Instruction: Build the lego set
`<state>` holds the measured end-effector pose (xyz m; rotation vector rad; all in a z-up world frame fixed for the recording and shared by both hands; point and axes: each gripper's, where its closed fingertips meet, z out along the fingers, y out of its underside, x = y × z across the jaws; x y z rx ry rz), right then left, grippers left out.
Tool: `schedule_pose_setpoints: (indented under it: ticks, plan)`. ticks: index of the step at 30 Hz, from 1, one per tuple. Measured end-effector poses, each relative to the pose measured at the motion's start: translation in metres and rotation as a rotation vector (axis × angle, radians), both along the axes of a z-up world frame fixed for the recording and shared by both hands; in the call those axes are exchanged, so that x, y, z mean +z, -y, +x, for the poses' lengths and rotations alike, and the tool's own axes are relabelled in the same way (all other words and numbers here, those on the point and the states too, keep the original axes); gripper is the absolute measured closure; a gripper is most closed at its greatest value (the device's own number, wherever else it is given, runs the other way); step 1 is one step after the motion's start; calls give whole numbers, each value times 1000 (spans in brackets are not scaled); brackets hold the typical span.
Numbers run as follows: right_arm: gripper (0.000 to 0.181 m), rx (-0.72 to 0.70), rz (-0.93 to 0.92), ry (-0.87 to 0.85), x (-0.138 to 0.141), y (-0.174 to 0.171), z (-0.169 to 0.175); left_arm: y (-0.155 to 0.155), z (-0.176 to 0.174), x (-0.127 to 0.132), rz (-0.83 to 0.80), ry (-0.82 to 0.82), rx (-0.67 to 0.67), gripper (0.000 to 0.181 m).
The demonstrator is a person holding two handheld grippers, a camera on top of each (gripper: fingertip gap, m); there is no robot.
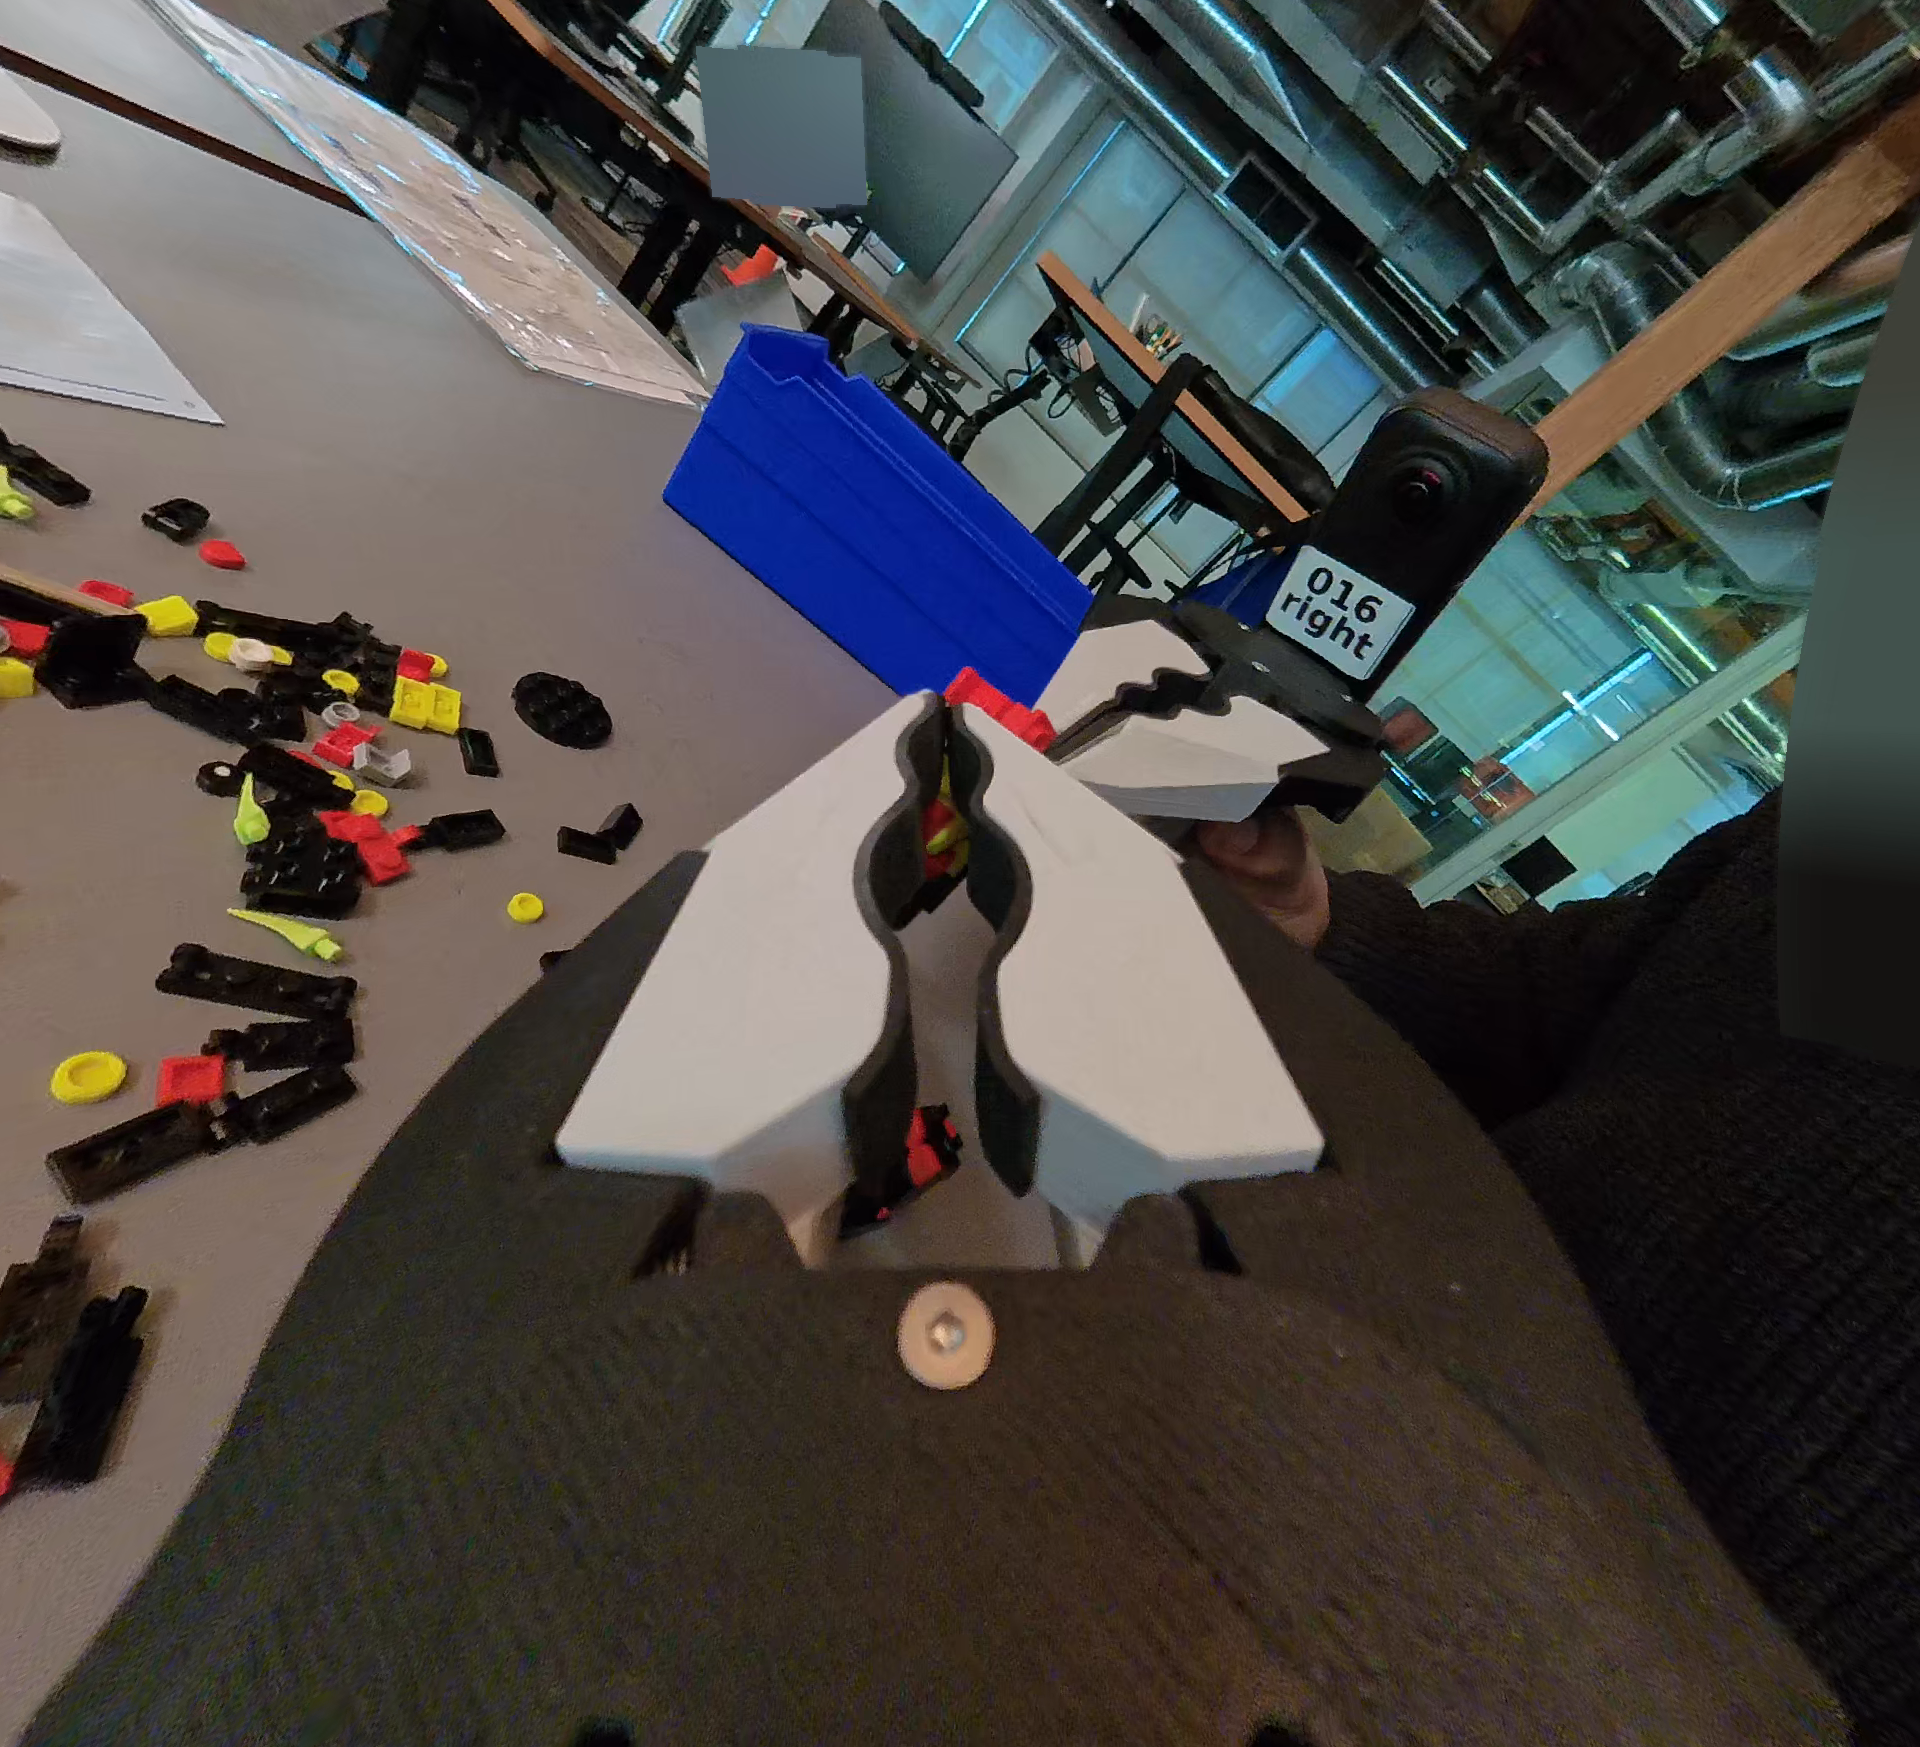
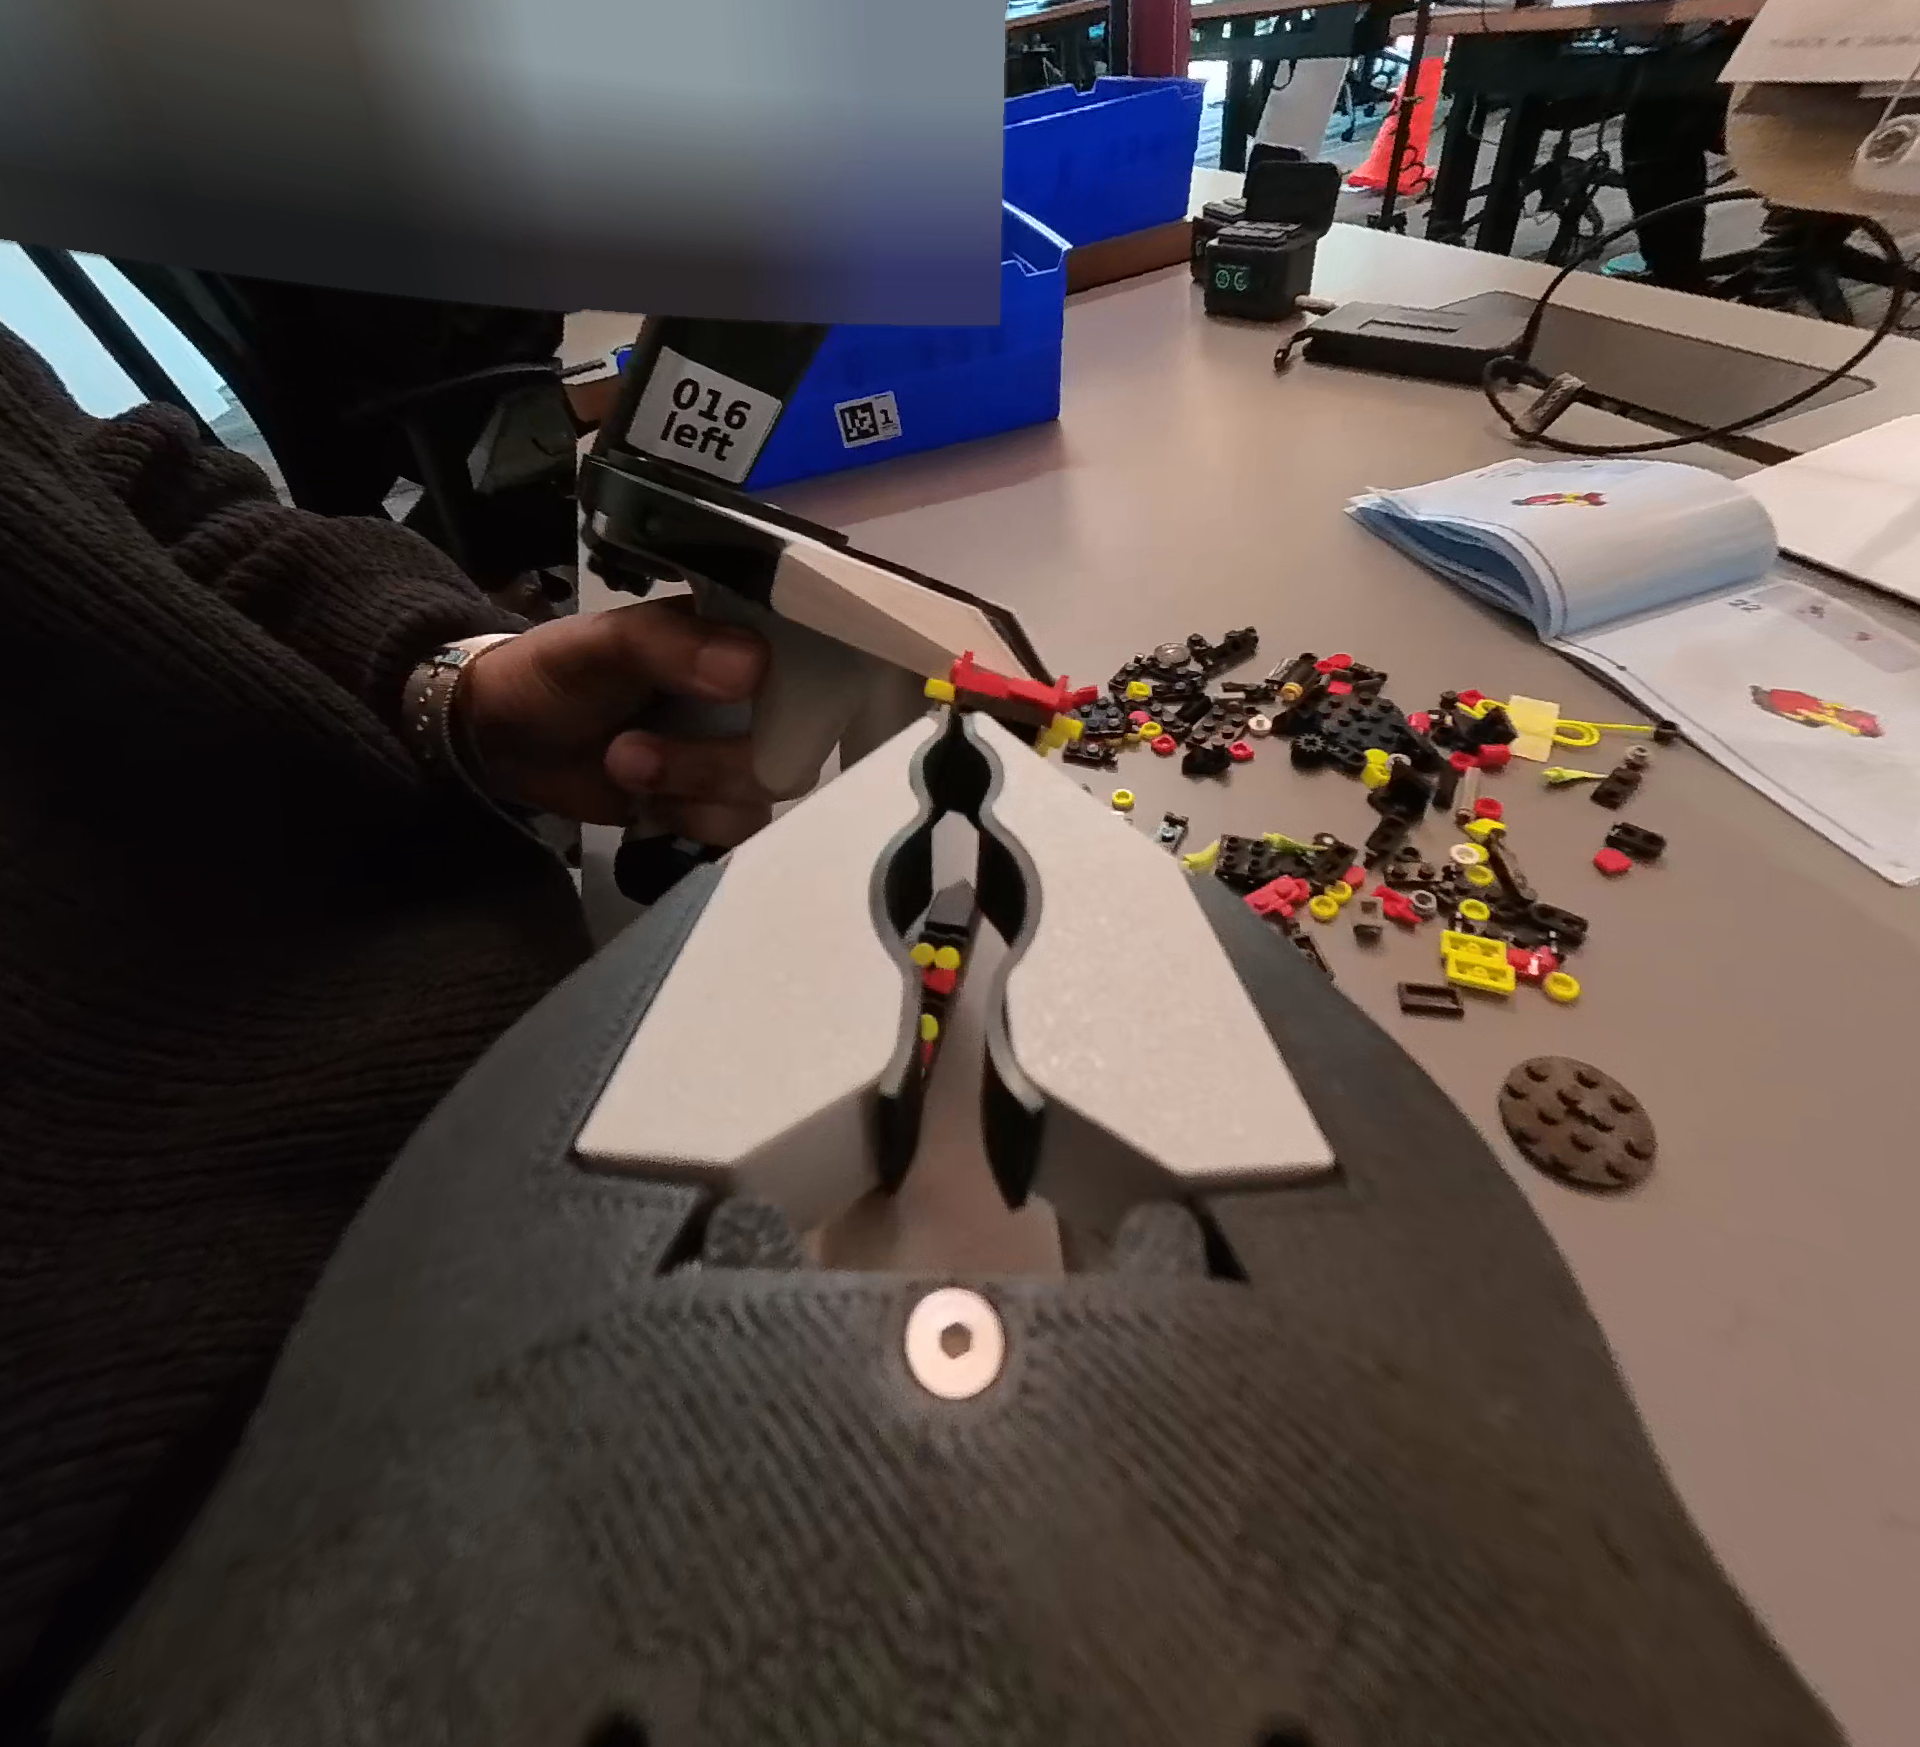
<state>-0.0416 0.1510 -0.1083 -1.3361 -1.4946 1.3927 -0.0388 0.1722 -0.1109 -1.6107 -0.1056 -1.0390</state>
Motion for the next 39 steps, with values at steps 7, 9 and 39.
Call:
schedule_pose_setpoints:
  ticks: [7,9,39]
  plan:
    - [181,51,-64,-44,8,4,4,3,4,8,54,-36,-7,181]
    - [181,55,-76,-59,11,3,4,4,4,10,67,-44,-7,181]
    - [181,284,-355,-9,12,19,23,22,24,8,190,-326,-187,181]
